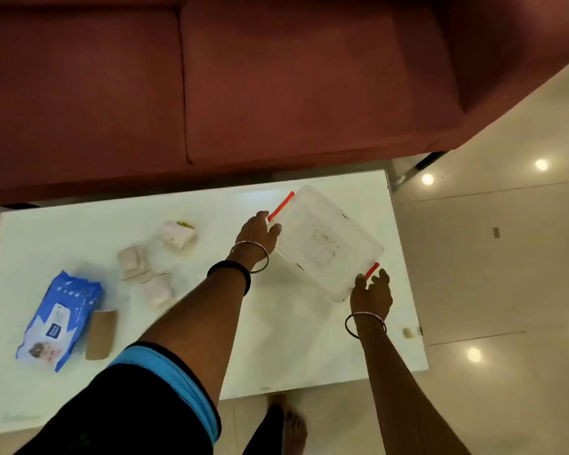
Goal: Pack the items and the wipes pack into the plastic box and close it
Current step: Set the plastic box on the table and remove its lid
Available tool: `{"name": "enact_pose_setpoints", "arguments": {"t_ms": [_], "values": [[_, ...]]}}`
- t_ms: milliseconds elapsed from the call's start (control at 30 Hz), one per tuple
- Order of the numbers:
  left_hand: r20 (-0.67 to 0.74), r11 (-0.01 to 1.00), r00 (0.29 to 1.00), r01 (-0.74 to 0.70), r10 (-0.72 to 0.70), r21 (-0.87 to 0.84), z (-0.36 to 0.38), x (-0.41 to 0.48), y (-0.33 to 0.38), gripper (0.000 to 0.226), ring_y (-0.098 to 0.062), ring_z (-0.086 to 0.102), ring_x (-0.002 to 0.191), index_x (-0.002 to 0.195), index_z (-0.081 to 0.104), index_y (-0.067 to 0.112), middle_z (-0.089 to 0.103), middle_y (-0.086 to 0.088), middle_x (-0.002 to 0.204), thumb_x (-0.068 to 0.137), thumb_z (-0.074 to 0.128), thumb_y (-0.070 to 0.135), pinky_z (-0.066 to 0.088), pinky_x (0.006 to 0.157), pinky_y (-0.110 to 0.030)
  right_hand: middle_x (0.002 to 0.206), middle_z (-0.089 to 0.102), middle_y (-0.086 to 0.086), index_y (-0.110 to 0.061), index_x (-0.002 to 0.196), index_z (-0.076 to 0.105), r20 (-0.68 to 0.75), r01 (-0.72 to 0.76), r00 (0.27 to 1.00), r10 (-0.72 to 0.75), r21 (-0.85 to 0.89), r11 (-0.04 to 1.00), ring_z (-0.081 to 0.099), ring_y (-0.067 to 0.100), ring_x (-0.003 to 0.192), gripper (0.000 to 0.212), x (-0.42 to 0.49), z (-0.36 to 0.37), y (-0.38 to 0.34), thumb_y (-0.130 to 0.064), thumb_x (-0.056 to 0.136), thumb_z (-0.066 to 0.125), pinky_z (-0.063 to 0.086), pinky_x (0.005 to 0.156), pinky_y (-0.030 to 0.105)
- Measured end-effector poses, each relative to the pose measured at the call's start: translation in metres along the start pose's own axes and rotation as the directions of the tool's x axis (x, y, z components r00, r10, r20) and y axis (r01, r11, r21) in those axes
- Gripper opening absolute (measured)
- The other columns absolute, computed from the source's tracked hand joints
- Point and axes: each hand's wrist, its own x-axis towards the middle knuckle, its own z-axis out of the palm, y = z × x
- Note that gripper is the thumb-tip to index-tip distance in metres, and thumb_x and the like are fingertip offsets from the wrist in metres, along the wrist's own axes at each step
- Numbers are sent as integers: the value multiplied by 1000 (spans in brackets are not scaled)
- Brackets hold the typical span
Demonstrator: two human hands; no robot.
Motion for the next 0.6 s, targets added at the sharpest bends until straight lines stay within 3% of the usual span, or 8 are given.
{"name": "enact_pose_setpoints", "arguments": {"t_ms": [167,367,500,600], "values": [[-29,992,999,25,-29,-125,17,23,2,54,-36,49,126,142,41,10,52,-17,139,95,51,33,37,104,-39,120,68,13,-12,138,46,43,6,999,-9,56,998,65,33,108,46,11,9,13,-27,96,55,45,92,35],[-192,972,974,80,-124,-219,23,10,-19,41,-35,61,105,116,60,7,68,-17,112,91,55,39,46,89,-38,117,70,10,-10,131,53,30,76,996,-78,59,995,69,27,98,42,9,1,13,-20,92,62,41,80,22],[-374,928,893,112,-251,-355,23,-36,-55,35,-33,65,90,99,62,7,72,-13,95,91,56,40,43,72,-30,113,71,8,-15,132,52,58,174,982,-180,86,981,70,27,93,41,-14,1,10,-17,92,61,52,84,33],[-496,911,798,152,-342,-384,22,-74,-89,36,-29,63,77,93,62,10,67,-5,76,94,51,44,36,64,-27,111,71,4,-19,134,53,138,253,956,-260,72,965,69,24,89,43,-28,12,8,-18,92,61,52,83,32]]}}
